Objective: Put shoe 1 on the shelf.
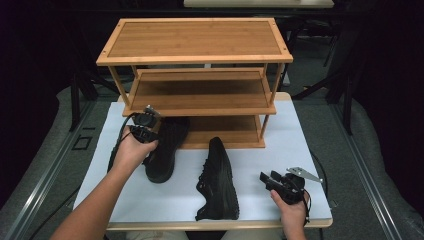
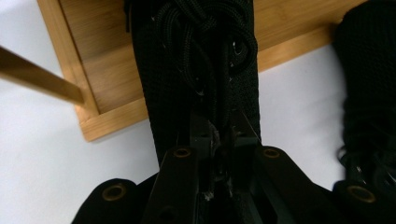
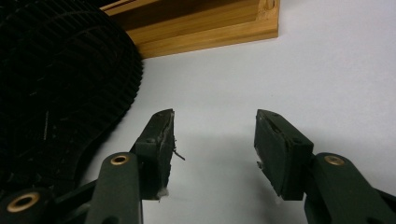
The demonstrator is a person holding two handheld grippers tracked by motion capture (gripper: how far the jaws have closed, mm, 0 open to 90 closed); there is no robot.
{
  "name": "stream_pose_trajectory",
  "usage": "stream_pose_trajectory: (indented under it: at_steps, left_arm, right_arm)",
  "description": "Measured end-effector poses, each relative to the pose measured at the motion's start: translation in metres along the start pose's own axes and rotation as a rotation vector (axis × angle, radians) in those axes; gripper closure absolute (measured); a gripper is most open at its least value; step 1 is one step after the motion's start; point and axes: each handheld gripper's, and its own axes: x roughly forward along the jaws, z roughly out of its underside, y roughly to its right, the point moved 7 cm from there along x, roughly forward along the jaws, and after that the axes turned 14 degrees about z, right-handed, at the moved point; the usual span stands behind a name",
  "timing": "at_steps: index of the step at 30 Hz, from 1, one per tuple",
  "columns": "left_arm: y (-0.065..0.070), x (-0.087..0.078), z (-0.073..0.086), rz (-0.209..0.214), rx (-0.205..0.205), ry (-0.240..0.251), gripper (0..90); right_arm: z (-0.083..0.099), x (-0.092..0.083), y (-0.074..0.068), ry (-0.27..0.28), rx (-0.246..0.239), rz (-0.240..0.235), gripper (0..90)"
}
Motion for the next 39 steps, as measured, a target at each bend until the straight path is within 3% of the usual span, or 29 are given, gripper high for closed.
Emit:
stream_pose_trajectory:
  at_steps: [4, 6, 9, 15, 18, 20, 24, 26, 28, 31, 34, 39]
  left_arm:
    - [0.0, 0.001, -0.001, 0.018, 0.041, 0.076, 79.5]
    - [0.003, -0.007, -0.001, 0.042, 0.062, 0.104, 74.2]
    - [0.005, -0.024, 0.004, 0.046, 0.107, 0.162, 67.0]
    - [0.014, -0.054, 0.028, 0.15, 0.218, 0.38, 55.8]
    - [0.015, -0.065, 0.048, 0.158, 0.288, 0.509, 52.3]
    - [0.013, -0.066, 0.062, 0.171, 0.299, 0.574, 50.6]
    - [0.006, -0.052, 0.09, 0.165, 0.334, 0.61, 48.5]
    - [0.003, -0.046, 0.101, 0.18, 0.328, 0.623, 47.7]
    - [0.001, -0.044, 0.105, 0.21, 0.319, 0.693, 46.4]
    - [0.001, -0.044, 0.11, 0.213, 0.313, 0.725, 45.5]
    - [0.004, -0.04, 0.115, 0.218, 0.327, 0.72, 44.3]
    - [0.002, -0.023, 0.12, 0.188, 0.336, 0.641, 44.3]
  right_arm:
    - [0.0, -0.001, 0.001, -0.009, 0.0, 0.001, 47.5]
    - [0.0, -0.001, 0.002, -0.003, 0.005, 0.0, 47.4]
    - [-0.001, -0.002, 0.003, -0.001, 0.01, 0.0, 47.4]
    - [-0.001, -0.001, 0.0, 0.005, 0.008, -0.001, 47.3]
    - [-0.001, -0.001, -0.001, 0.01, 0.006, -0.003, 47.2]
    - [0.0, -0.001, 0.0, -0.005, 0.002, 0.002, 47.2]
    - [-0.001, -0.001, 0.0, -0.004, 0.003, 0.002, 47.2]
    - [-0.001, -0.001, -0.001, 0.005, 0.007, 0.002, 47.2]
    - [0.0, -0.001, 0.0, -0.003, 0.007, 0.005, 47.2]
    - [0.0, 0.0, 0.0, -0.004, 0.009, 0.004, 47.2]
    - [-0.001, 0.0, 0.0, 0.008, 0.014, 0.001, 47.2]
    - [-0.001, 0.0, 0.0, 0.009, 0.018, 0.001, 47.2]
